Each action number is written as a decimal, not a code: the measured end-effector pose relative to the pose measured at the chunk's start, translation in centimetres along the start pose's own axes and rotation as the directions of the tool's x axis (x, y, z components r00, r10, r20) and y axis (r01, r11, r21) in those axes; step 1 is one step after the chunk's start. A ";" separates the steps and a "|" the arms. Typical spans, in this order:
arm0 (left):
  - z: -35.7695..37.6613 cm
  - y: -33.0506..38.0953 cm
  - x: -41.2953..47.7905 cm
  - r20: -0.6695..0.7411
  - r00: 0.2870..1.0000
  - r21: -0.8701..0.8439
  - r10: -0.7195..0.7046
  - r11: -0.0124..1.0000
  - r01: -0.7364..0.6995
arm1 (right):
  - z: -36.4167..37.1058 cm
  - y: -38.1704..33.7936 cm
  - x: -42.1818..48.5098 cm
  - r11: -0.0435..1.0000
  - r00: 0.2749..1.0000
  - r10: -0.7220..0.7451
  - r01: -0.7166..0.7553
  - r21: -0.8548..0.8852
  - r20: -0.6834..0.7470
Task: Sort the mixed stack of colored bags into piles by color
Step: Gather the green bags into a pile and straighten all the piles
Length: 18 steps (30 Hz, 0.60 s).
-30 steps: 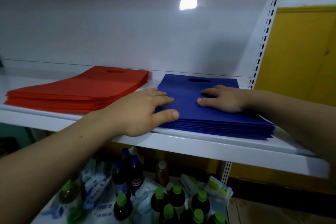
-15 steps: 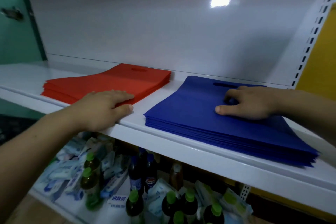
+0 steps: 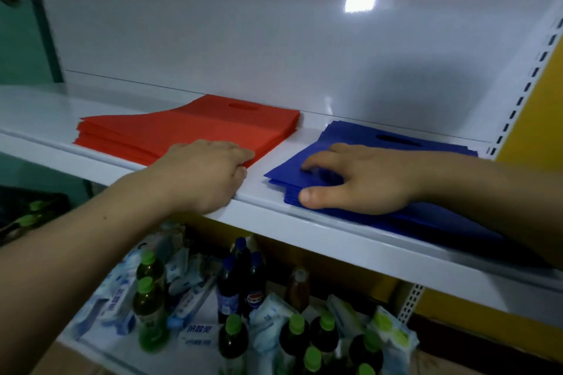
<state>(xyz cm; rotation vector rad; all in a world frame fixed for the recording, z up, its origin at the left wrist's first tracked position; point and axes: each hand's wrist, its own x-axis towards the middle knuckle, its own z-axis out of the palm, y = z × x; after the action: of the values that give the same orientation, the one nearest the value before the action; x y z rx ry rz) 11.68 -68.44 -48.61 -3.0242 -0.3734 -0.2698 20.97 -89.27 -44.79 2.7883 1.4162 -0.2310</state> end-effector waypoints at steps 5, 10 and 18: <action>-2.0 -0.7 0.2 0.159 0.984 -0.041 0.085 0.996 -0.079 | -0.2 -1.4 0.4 0.996 0.996 0.093 -0.092 -0.020 0.013; -3.7 -5.6 1.0 0.202 0.945 0.047 0.259 0.961 -0.273 | 0.1 -2.3 0.4 0.986 0.995 0.099 -0.098 -0.138 0.004; -2.3 -7.6 2.4 0.348 0.863 -0.068 0.365 0.928 -0.365 | 0.4 -1.8 -1.5 0.992 0.993 0.119 -0.118 -0.049 0.012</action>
<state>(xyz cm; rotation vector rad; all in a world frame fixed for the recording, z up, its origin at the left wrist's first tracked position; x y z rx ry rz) 11.72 -60.75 -45.45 -3.0505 0.1899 0.3094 18.56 -89.41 -44.88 2.8124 1.2304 -0.2132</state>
